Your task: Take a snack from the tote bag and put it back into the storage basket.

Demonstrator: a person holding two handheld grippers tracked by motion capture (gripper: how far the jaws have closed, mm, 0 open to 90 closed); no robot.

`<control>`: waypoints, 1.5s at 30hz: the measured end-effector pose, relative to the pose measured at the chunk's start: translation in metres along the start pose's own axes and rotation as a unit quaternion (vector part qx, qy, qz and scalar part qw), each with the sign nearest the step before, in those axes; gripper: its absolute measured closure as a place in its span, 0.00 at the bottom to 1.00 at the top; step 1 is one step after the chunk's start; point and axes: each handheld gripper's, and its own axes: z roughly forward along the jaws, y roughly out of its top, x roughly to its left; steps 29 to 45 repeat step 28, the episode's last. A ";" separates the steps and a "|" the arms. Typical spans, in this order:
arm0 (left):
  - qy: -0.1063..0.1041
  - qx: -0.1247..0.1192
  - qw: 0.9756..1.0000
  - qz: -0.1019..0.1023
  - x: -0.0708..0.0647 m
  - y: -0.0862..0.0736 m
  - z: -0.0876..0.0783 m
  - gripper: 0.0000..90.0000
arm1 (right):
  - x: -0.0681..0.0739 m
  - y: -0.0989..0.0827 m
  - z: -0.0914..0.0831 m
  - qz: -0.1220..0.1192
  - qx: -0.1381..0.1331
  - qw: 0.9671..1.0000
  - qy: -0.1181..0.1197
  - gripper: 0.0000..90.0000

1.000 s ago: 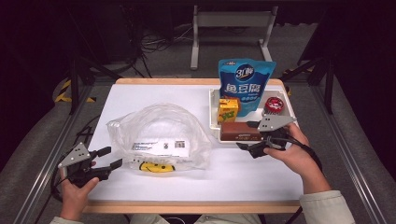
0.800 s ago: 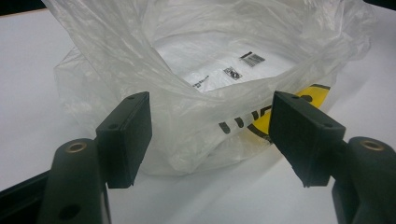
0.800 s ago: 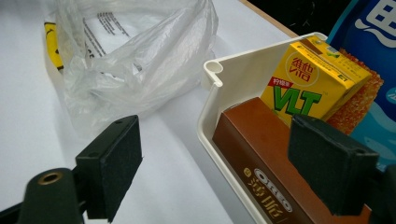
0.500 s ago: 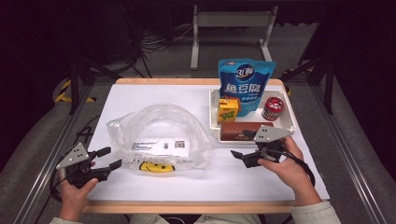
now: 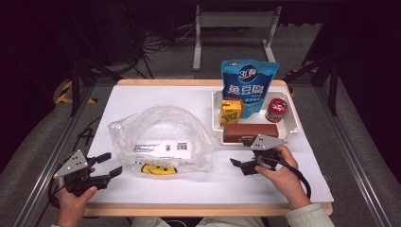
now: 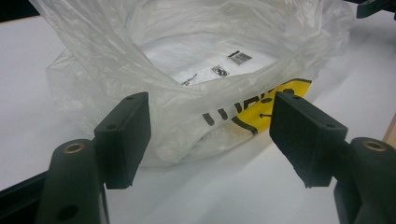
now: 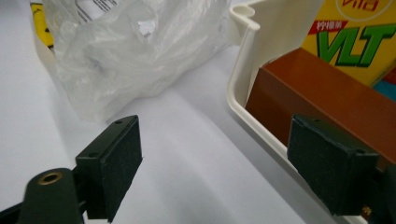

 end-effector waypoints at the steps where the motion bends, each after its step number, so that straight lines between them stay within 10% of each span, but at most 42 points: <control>1: -0.001 -0.001 1.000 0.001 0.000 0.000 0.000 0.33 | 0.000 -0.002 0.001 -0.002 0.001 1.000 -0.004 0.22; 45: -0.010 0.007 1.000 0.007 0.003 -0.003 0.005 0.33 | -0.002 -0.031 0.009 0.031 0.001 0.999 -0.020 0.19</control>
